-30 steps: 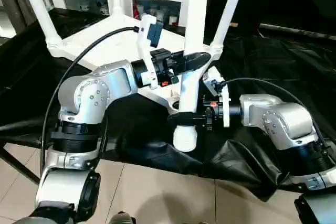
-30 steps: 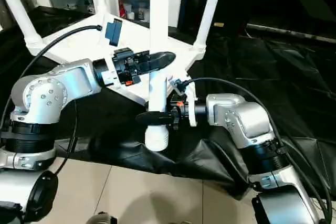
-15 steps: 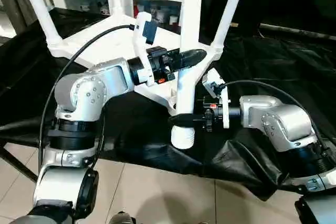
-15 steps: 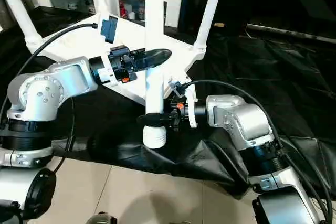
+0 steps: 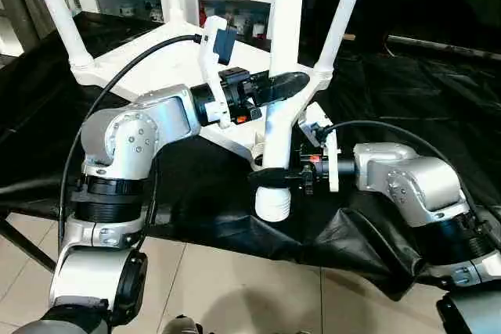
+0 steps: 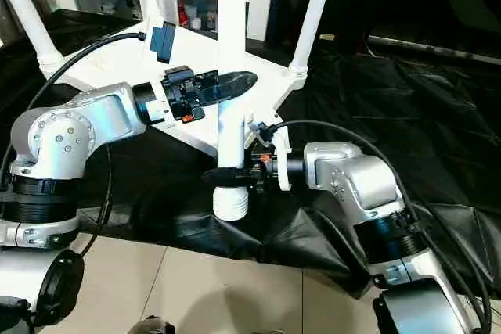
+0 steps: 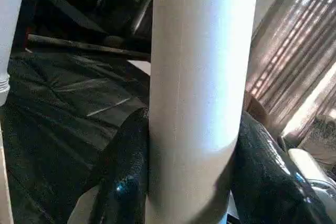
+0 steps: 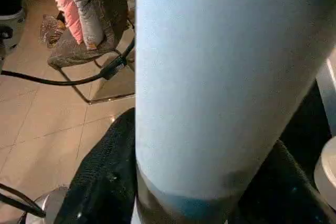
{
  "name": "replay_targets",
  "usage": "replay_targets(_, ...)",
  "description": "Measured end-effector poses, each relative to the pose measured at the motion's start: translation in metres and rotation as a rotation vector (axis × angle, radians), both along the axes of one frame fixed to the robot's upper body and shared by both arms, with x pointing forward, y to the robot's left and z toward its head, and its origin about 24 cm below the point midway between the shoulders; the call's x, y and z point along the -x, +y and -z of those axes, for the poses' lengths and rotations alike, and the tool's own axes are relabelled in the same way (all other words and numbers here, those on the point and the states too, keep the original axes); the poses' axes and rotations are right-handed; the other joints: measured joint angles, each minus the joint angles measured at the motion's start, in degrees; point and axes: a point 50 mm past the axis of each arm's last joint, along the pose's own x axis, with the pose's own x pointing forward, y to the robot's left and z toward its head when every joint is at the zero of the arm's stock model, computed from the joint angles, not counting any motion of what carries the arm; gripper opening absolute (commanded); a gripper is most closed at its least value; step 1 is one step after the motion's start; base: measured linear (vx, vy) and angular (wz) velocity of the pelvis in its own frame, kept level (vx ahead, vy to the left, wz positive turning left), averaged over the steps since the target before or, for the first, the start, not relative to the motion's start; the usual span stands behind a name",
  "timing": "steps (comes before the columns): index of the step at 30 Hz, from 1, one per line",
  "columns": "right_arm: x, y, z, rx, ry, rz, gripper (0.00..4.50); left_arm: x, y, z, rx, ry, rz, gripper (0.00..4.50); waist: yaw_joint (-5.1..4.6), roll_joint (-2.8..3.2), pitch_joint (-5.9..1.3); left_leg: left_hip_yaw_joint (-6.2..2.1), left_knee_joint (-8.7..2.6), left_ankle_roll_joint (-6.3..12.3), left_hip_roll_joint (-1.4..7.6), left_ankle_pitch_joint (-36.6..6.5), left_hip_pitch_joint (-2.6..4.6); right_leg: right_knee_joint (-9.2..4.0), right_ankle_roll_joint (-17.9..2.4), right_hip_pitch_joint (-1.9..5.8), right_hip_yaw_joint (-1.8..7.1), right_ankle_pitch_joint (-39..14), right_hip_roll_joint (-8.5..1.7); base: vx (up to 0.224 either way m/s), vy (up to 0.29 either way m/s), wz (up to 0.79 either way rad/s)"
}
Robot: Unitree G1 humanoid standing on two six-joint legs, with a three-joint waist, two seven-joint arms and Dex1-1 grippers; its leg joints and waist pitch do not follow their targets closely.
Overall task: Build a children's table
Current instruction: Pick table leg
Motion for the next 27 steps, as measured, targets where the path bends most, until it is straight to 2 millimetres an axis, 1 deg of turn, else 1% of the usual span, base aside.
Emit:
replay_targets(8,0.0,0.0,0.0,-0.007,0.002,0.006,1.93,0.0,-0.001,0.0,0.002,-0.004,-0.003,1.79,0.0,0.0,0.0,0.0,0.0,0.0,0.0,0.0,0.0,0.0,0.0,0.0,0.0,0.0,0.0,0.0,0.0,0.0)
replay_targets(10,0.0,0.0,0.0,-0.015,0.0,0.011,1.93,0.0,-0.001,-0.001,0.006,-0.01,-0.006,2.49,-0.01,0.0,0.0,0.0,0.0,0.0,0.0,0.0,0.0,0.0,0.0,0.0,0.0,0.0,0.0,0.0,0.0,0.0)
replay_targets(13,-0.002,0.001,0.0,-0.027,-0.007,0.038,1.93,-0.001,-0.003,-0.002,0.044,-0.009,-0.014,2.58,0.01,0.0,0.0,0.01,0.0,0.0,0.0,0.0,0.0,0.0,0.0,0.0,0.0,0.0,0.0,0.0,0.0,0.0)
replay_targets(16,-0.003,0.0,0.0,-0.082,0.003,0.087,1.91,-0.003,-0.002,-0.006,0.128,-0.018,-0.042,2.97,0.05,0.0,0.0,0.0,0.01,0.0,0.0,0.0,-0.01,0.01,0.0,0.0,-0.01,0.0,0.0,0.0,0.0,0.0)
replay_targets(19,-0.005,-0.006,-0.004,-0.136,0.005,0.136,1.91,-0.004,-0.001,-0.005,0.232,-0.056,-0.105,3.01,0.15,0.04,-0.02,-0.03,0.04,0.0,0.0,0.0,0.0,0.0,0.0,0.02,0.01,0.0,0.0,0.0,0.0,0.0)
replay_targets(21,-0.007,-0.01,-0.008,-0.18,-0.001,0.171,1.91,-0.003,0.0,-0.002,0.317,-0.046,-0.121,3.04,0.17,0.13,-0.03,-0.03,0.04,0.0,0.0,0.0,0.0,0.0,0.0,0.02,-0.01,0.0,0.0,0.0,0.0,0.0)
replay_targets(23,-0.008,-0.013,-0.012,-0.219,-0.01,0.207,1.91,-0.003,0.001,-0.004,0.405,-0.041,-0.153,3.04,0.26,0.21,-0.03,-0.06,0.04,0.0,0.0,0.0,-0.01,0.0,-0.1,0.03,-0.05,0.0,0.0,0.0,0.0,0.0)
replay_targets(26,-0.005,-0.017,-0.014,-0.236,-0.037,0.251,1.91,-0.003,0.009,-0.006,0.444,-0.065,-0.224,3.04,0.33,0.55,-0.14,-0.09,0.03,0.0,0.0,0.0,0.05,-0.01,-0.1,0.09,-0.07,0.0,0.0,0.0,0.0,0.0)
replay_targets(27,-0.006,-0.019,-0.014,-0.223,-0.054,0.285,1.91,-0.004,0.016,-0.004,0.409,-0.089,-0.274,3.04,0.27,0.82,-0.26,-0.14,0.03,0.0,0.01,0.0,0.08,-0.04,-0.1,0.11,-0.08,0.0,0.01,0.0,0.0,0.0)
